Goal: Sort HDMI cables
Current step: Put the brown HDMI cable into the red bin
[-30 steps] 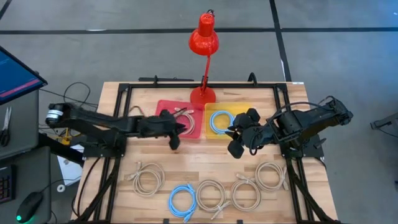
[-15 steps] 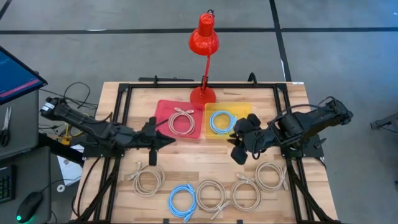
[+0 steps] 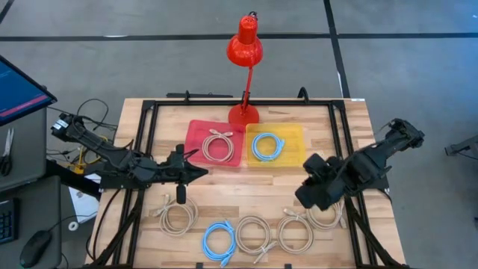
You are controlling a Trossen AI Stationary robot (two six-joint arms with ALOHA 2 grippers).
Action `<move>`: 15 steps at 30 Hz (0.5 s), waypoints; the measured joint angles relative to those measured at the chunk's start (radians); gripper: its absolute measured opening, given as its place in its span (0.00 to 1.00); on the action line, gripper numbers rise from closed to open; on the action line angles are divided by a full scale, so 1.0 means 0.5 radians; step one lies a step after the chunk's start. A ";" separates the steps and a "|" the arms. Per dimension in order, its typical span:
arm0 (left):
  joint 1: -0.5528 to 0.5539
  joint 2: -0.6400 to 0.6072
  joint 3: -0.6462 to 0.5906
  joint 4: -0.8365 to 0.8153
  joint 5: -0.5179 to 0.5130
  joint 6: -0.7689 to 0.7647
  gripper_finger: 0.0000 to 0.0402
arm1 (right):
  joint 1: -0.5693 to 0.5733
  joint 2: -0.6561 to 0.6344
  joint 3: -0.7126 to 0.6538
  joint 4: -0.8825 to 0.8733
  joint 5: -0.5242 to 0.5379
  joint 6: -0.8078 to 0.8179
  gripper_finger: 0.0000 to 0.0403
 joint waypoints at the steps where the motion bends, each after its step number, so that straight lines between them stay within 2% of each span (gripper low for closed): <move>1: 0.000 0.000 0.000 0.000 0.000 0.000 0.01 | 0.022 0.001 0.000 0.006 -0.021 -0.002 0.09; 7: 0.000 0.000 0.000 0.001 0.000 0.001 0.01 | 0.089 0.015 -0.001 0.069 -0.135 -0.187 0.06; 11: 0.000 0.000 0.000 0.001 0.000 0.001 0.01 | 0.085 0.014 -0.001 0.089 -0.291 -0.120 0.02; 13: 0.000 0.000 0.000 0.001 0.000 0.001 0.01 | 0.085 0.014 -0.001 0.089 -0.280 -0.085 0.00; 15: 0.000 0.000 0.000 0.001 0.000 0.002 0.01 | 0.084 0.014 -0.001 0.078 -0.231 0.105 0.01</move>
